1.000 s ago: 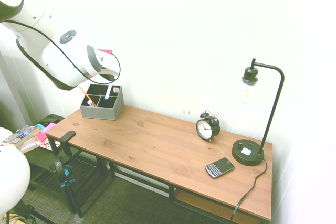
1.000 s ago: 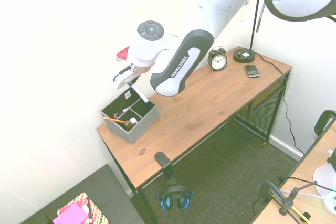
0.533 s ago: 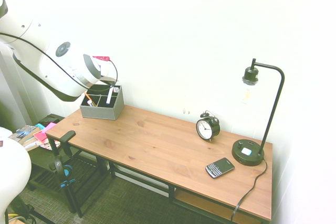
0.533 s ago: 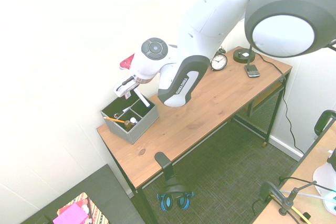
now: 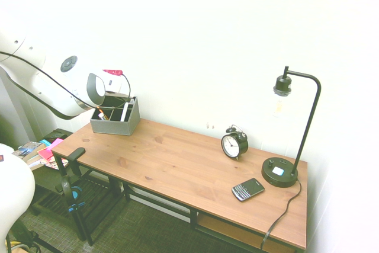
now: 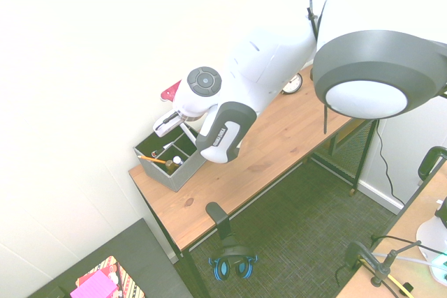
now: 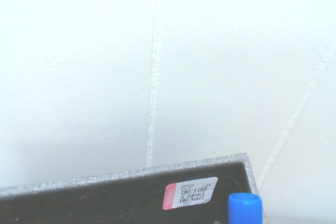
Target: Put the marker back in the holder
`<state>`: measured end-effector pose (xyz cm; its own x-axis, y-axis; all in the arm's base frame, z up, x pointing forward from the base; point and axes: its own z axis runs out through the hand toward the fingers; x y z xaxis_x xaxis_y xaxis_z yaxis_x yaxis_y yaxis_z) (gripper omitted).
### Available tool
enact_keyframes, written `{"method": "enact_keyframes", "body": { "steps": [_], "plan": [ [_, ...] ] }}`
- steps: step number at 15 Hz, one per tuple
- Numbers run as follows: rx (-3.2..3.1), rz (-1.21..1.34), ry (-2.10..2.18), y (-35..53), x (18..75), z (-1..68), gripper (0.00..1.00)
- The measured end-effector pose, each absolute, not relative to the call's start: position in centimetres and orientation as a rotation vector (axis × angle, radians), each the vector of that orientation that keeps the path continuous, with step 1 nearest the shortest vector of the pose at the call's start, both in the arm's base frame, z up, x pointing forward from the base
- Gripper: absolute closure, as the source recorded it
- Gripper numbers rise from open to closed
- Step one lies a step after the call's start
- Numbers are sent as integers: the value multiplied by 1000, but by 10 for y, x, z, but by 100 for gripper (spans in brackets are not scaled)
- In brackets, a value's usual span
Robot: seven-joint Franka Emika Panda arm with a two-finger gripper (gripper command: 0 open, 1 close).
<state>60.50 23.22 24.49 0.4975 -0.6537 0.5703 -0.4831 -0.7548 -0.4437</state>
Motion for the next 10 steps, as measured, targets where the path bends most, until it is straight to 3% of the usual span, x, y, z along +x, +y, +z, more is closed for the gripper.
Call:
{"method": "enact_keyframes", "body": {
  "steps": [10],
  "plan": [
    [-2575, -1016, 1028, 237, 607, 256, 0]
  ]
}}
